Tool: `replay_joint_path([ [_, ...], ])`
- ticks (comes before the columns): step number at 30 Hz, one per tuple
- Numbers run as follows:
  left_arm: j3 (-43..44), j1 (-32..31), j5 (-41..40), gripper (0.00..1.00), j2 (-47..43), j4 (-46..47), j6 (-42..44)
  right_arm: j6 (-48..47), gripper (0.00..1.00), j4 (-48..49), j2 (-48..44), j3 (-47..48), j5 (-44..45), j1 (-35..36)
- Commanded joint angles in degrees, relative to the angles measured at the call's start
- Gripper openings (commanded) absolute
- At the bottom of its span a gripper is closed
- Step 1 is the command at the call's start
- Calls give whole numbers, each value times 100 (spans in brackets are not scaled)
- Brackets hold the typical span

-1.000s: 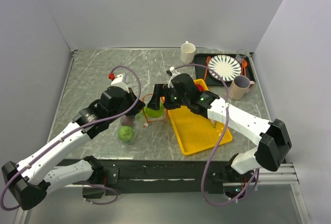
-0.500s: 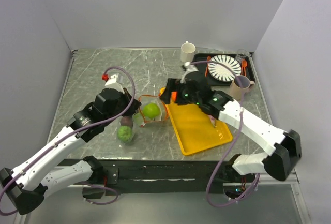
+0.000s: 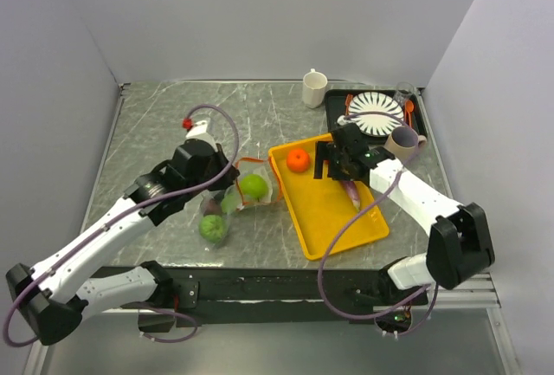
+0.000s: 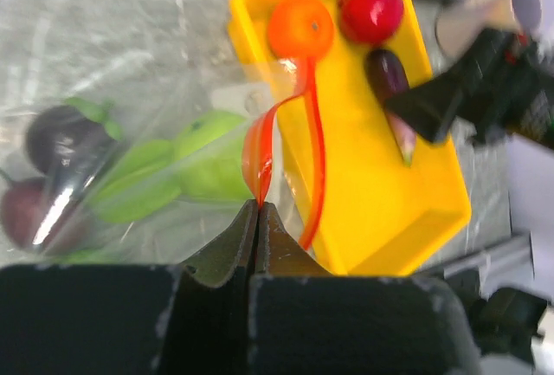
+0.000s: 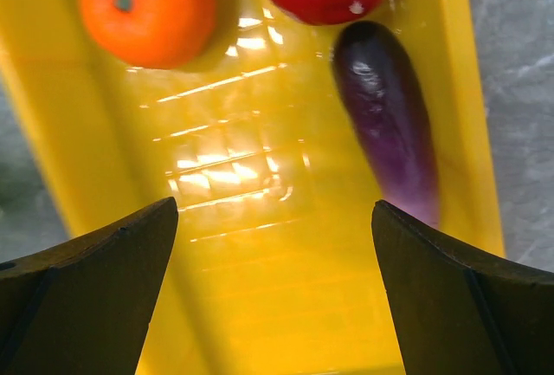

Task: Place the food in the zip-top bag and seal the zipper
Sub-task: Pick up the fake vegetable from the bin.

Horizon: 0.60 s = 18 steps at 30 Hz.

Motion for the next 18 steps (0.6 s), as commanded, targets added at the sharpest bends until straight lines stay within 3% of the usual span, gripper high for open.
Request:
replay_joint_path([
  [1, -62, -3, 879, 1, -69, 535, 218, -321, 100, 36, 240, 53, 74, -108],
  [8, -326, -3, 836, 1, -96, 659, 50, -180, 100, -78, 680, 89, 646, -213],
  [18, -168, -3, 810, 1, 53, 545, 190, 83, 99, 97, 1005, 27, 646, -547],
])
